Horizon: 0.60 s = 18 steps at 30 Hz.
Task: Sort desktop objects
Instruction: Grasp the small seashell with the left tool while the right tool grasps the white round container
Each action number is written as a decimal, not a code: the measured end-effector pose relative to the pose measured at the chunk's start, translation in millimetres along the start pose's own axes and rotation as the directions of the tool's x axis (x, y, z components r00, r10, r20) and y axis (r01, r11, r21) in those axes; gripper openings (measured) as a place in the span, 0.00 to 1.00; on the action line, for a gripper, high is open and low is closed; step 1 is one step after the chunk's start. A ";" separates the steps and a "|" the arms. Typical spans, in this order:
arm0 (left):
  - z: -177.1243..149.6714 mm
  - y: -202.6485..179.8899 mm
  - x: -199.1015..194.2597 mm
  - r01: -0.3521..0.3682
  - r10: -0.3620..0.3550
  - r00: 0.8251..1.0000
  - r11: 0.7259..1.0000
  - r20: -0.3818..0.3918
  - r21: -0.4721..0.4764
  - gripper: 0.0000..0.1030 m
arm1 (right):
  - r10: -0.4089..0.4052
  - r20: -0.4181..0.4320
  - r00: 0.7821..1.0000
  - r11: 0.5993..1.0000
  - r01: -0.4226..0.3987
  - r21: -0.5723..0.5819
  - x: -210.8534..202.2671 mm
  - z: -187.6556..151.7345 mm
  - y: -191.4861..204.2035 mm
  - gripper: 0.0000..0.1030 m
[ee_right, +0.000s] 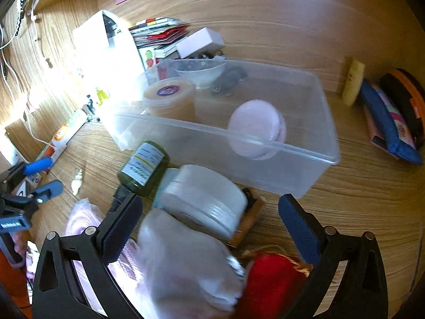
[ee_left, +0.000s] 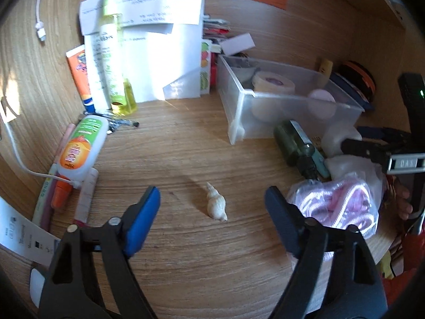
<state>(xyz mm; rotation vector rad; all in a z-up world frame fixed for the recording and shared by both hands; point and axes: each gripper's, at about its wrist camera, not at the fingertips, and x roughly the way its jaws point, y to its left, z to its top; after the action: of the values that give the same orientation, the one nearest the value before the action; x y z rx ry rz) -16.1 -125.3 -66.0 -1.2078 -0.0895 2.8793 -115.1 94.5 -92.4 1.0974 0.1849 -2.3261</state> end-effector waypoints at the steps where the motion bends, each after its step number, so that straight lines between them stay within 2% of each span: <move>1: -1.1 -0.8 1.6 0.005 -0.005 1.000 1.000 -0.005 0.004 0.76 | 0.012 0.000 1.000 1.000 -0.012 0.004 2.0 0.2 1.6 0.96; 3: -2.9 -2.4 4.5 0.015 -0.014 1.000 1.000 -0.017 0.013 0.67 | 0.002 -0.004 1.000 1.000 -0.002 0.009 6.2 0.7 4.4 0.93; 8: -6.3 -4.9 13.3 0.025 -0.024 0.999 0.999 -0.042 0.029 0.55 | -0.048 0.001 0.999 0.999 0.048 -0.026 13.9 -3.4 15.2 0.81; 12: -6.9 -3.9 21.6 0.026 -0.024 0.998 0.999 -0.057 0.024 0.42 | -0.084 0.013 0.996 0.994 0.085 -0.064 17.0 -4.7 21.9 0.66; 14: -7.2 -4.6 26.3 0.019 -0.017 0.997 1.000 -0.071 0.022 0.37 | -0.087 0.019 0.996 0.993 0.088 -0.073 17.4 -5.3 23.1 0.66; 15: -6.9 -4.6 27.5 0.016 -0.014 0.997 1.000 -0.076 0.022 0.30 | -0.087 0.021 0.996 0.994 0.088 -0.072 17.2 -5.3 22.8 0.66; 18: -7.0 -5.3 27.1 0.004 -0.002 0.997 1.000 -0.074 0.025 0.27 | -0.074 0.021 0.997 0.995 0.076 -0.060 16.3 -5.3 20.2 0.66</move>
<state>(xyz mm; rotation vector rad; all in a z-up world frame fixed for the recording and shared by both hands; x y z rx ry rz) -30.2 -118.6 -89.9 -1.3069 -0.0545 2.8205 -109.0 72.5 -105.8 1.0551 0.2920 -2.3802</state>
